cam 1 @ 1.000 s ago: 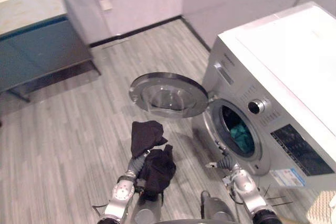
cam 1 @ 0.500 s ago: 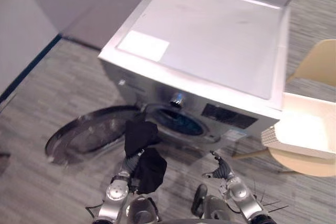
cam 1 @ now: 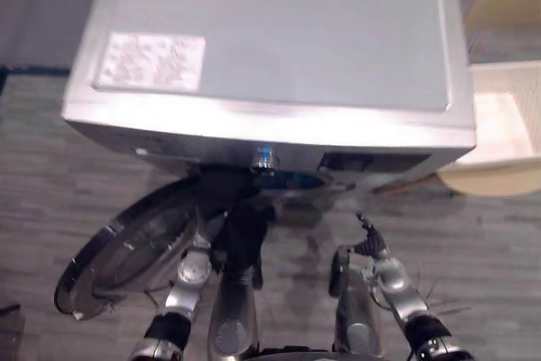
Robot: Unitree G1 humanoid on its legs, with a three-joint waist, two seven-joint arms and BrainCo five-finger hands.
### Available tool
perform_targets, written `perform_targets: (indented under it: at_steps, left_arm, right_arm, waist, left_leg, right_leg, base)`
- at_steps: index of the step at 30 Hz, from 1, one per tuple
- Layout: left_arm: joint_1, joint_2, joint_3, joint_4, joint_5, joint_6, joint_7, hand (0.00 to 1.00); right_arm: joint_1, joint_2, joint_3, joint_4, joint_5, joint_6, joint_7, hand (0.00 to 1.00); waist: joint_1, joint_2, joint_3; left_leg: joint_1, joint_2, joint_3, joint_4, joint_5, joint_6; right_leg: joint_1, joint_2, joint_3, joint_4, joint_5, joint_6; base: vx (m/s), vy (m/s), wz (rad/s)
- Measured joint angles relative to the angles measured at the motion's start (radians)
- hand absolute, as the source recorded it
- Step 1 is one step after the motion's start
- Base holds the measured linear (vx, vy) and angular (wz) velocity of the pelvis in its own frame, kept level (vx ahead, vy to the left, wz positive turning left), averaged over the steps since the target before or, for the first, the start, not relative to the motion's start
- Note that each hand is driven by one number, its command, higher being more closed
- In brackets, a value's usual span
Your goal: Pick up the laundry basket with both hands and put the clothes into the washing machine.
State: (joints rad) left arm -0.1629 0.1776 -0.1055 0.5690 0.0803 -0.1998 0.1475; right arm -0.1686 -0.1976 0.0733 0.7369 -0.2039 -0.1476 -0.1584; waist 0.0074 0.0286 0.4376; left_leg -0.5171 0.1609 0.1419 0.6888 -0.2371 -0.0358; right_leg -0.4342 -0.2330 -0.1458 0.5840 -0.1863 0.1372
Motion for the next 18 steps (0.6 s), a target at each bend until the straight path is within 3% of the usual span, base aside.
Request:
perform_targets:
  at_steps: [3, 5, 12, 18]
  left_arm:
    - [-0.065, -0.033, 0.022, 0.001, -0.077, 0.0, 0.037, 1.0]
    - [-0.106, -0.073, 0.039, 0.0, -0.156, -0.001, 0.057, 1.0]
    - [-0.316, -0.162, 0.127, -0.112, -0.476, -0.008, 0.111, 1.0]
    - [-0.471, -0.136, 0.188, -0.265, -0.661, -0.031, 0.156, 1.0]
  right_arm:
    - [-0.015, 0.026, -0.002, -0.094, 0.031, 0.003, -0.024, 0.0]
    - [-0.037, 0.044, -0.002, -0.139, 0.04, 0.003, -0.047, 0.0]
    - [-0.139, 0.086, -0.014, -0.325, 0.077, 0.007, -0.114, 0.0]
    - [-0.146, 0.104, -0.039, -0.414, 0.086, 0.011, -0.129, 0.0]
  waist:
    - [0.002, -0.025, 0.031]
    - [-0.007, -0.038, 0.042]
    - [-0.025, -0.048, 0.101]
    - [-0.033, -0.052, 0.11]
  left_leg:
    - [-0.149, 0.038, -0.002, 0.184, -0.086, -0.008]
    - [-0.252, 0.056, -0.006, 0.285, -0.107, -0.005]
    - [-0.638, 0.102, -0.061, 0.602, -0.155, 0.004]
    - [-0.805, 0.106, -0.101, 0.767, -0.182, 0.006]
  right_leg:
    - [-0.188, -0.005, 0.048, 0.237, -0.102, -0.002]
    - [-0.307, -0.009, 0.074, 0.36, -0.141, -0.014]
    - [-0.699, -0.005, 0.129, 0.695, -0.209, -0.02]
    - [-0.858, -0.009, 0.153, 0.872, -0.249, -0.025]
  base:
    - [-0.24, -0.086, -0.17]
    - [-0.2, -0.082, -0.09]
    - [-0.19, -0.039, -0.06]
    - [-0.09, -0.054, 0.06]
